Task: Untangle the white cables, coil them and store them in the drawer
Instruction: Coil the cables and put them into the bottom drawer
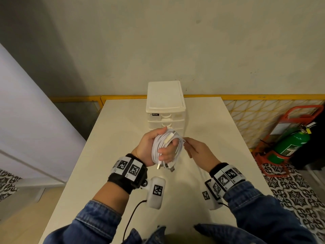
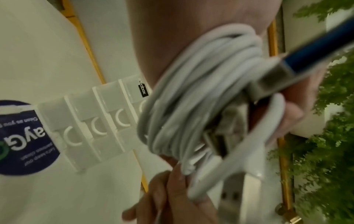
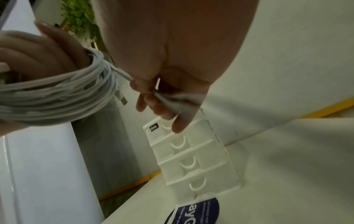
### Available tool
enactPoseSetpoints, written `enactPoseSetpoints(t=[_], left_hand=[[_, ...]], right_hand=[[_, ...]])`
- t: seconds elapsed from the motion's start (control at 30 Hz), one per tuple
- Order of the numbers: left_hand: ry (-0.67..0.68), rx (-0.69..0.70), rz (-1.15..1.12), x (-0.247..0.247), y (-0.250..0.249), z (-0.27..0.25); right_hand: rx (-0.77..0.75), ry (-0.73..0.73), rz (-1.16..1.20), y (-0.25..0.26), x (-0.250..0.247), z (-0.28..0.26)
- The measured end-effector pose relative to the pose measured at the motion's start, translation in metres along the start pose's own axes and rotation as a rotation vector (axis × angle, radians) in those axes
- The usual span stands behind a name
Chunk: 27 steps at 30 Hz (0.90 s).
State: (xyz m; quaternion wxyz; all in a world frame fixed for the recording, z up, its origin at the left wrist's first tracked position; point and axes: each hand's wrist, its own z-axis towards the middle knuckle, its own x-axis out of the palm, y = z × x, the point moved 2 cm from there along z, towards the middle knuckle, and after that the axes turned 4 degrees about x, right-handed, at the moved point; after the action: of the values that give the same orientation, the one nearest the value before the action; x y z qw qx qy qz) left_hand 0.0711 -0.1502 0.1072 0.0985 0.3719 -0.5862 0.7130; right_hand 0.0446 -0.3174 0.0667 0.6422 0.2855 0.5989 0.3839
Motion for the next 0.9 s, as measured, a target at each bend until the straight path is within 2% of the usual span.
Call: enactPoseSetpoints(t=[0.07,0.2,0.43,0.53,0.6,0.67,0.9], left_hand=[[-0.01,0.006,0.011,-0.001,-0.003,-0.001],[-0.037,0.056,-0.01,0.002,-0.007,-0.002],[-0.065,0.15,-0.075,0.01,-0.019,0.001],[-0.054,0.148,-0.067,0.013,-0.022,0.001],[-0.038,0.137,-0.073,0.015,-0.023,0.001],[-0.022,0.126,-0.07,0.018,-0.023,0.003],[-0.019,0.119,-0.01,0.037,-0.023,0.013]], right_hand=[[0.043,-0.023,0.051,-0.002,0.0,-0.001],[0.041,-0.085,0.001,-0.005,0.001,0.002],[0.093,-0.071,0.052,-0.018,0.014,-0.002],[0.075,-0.172,0.12,-0.023,0.014,-0.002],[0.115,-0.273,0.202,-0.026,0.01,0.001],[0.167,-0.31,0.276,-0.028,0.009,0.003],[0.229,-0.113,0.248,-0.018,0.026,0.001]])
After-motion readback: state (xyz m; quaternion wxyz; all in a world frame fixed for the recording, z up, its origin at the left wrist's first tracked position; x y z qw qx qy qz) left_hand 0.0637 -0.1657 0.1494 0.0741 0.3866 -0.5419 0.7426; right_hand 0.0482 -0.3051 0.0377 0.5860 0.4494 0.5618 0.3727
